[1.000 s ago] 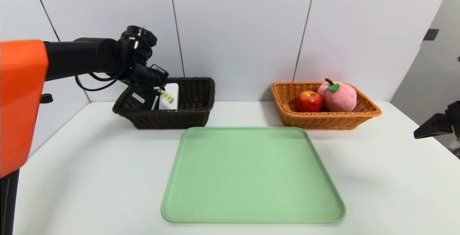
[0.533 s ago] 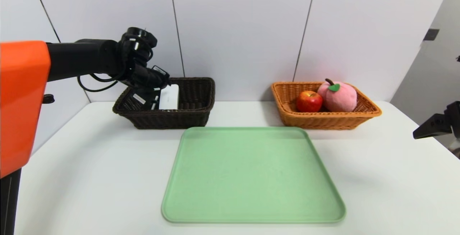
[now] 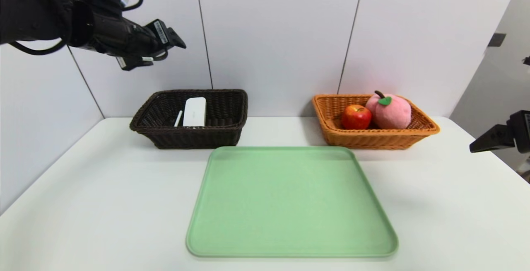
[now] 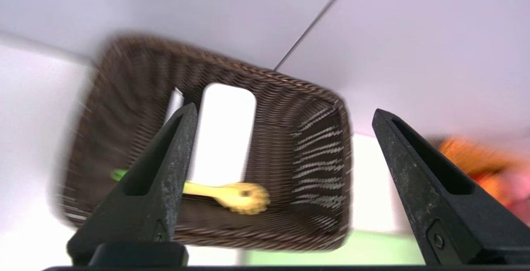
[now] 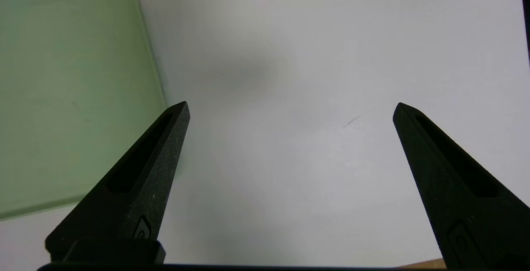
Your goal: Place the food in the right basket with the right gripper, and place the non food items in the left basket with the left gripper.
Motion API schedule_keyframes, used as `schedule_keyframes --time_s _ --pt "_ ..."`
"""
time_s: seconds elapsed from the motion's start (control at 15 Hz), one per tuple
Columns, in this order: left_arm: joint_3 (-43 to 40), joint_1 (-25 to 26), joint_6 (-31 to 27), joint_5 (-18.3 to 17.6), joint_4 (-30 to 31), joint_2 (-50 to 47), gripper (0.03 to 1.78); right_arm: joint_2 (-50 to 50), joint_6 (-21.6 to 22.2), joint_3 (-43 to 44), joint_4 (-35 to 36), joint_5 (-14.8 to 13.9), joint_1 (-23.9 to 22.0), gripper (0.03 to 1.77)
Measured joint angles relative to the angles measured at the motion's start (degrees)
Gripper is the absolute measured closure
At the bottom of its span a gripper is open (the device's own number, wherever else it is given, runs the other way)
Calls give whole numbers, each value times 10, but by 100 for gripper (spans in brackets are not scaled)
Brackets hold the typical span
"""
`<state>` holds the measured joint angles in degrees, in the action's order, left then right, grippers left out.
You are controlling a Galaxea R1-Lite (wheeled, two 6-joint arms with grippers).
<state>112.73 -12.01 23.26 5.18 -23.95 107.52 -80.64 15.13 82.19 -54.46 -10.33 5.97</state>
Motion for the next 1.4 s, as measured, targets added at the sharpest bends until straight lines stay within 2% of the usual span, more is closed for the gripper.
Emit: schedule_keyframes --time_s 0.2,0.33,0.47,0.6,0.73,0.8,0.93,1.07,1.4 --pt "-81 1 -223 -3 9 -61 24 2 -8 -3 57 2 25 10" --pt "-160 -2 -288 -20 32 -101 21 5 -34 -15 118 4 40 10" --pt "-262 -4 -298 -31 63 -147 18 15 -92 -52 198 12 57 10" --pt "-376 -5 -298 -29 92 -202 17 30 -163 -109 289 34 65 10" --pt "-477 -5 -291 1 118 -276 15 51 -230 -184 394 49 69 10" --pt "-523 -5 -284 30 127 -317 15 66 -256 -229 453 51 69 10" --pt "-590 3 -271 90 135 -396 14 108 -277 -309 545 53 64 10" --pt "-635 47 -265 123 138 -458 14 164 -281 -384 587 56 42 10" --pt "-780 123 -262 135 137 -634 12 314 -280 -529 594 55 -11 10"
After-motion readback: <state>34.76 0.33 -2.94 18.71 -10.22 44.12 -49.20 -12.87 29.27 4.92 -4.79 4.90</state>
